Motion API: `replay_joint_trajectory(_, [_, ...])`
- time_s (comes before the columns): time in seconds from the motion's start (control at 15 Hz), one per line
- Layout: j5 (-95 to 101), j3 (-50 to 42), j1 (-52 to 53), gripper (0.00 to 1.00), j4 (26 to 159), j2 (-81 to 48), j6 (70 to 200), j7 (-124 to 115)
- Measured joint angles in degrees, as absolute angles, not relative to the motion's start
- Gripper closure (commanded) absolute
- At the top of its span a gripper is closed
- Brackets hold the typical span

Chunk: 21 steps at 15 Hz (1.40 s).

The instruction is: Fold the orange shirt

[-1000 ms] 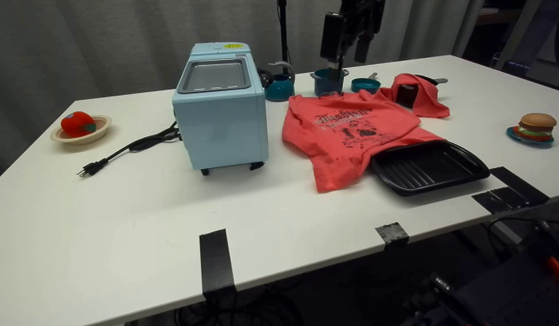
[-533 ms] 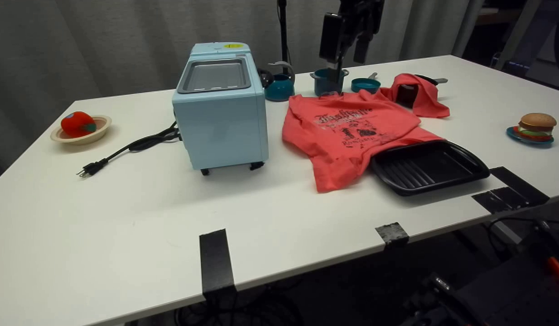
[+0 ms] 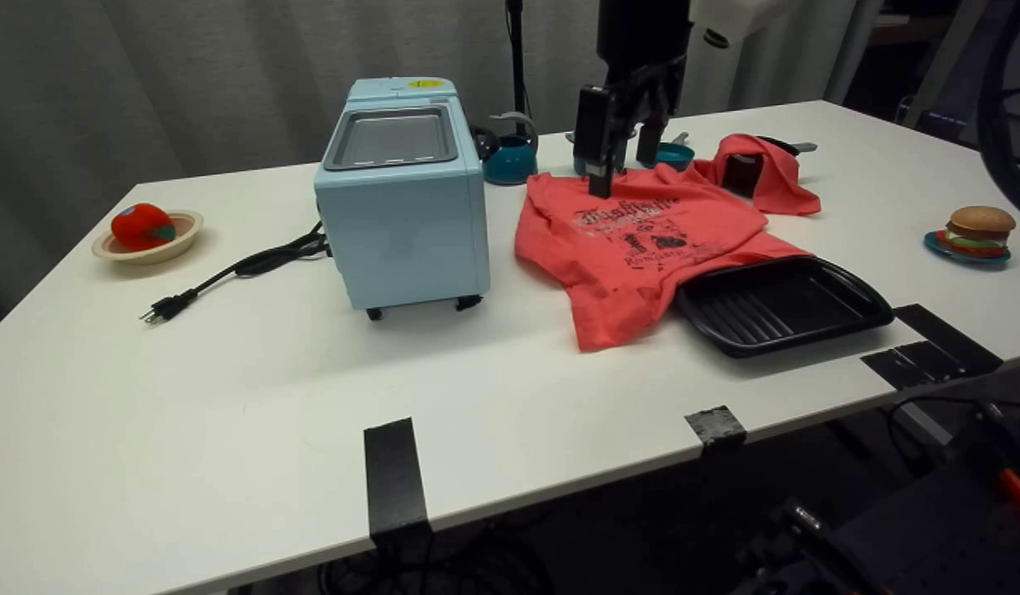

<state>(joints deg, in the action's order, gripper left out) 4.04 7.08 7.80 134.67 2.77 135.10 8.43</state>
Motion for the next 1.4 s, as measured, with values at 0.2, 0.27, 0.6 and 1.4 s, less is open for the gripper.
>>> replay_joint_trajectory(0.2, [1.7, 7.5, 7.9, 0.0, 134.3, -1.5, 137.9, 8.4])
replay_joint_trajectory(0.27, [1.3, 7.7, 7.9, 0.0, 134.0, -3.0, 138.8, 8.4])
replay_joint_trajectory(0.6, [1.0, 9.0, 8.0, 0.0, 131.2, -10.8, 142.2, 8.4])
replay_joint_trajectory(1.4, [4.8, 8.6, 8.4, 0.0, 121.1, -28.4, 142.3, 6.0])
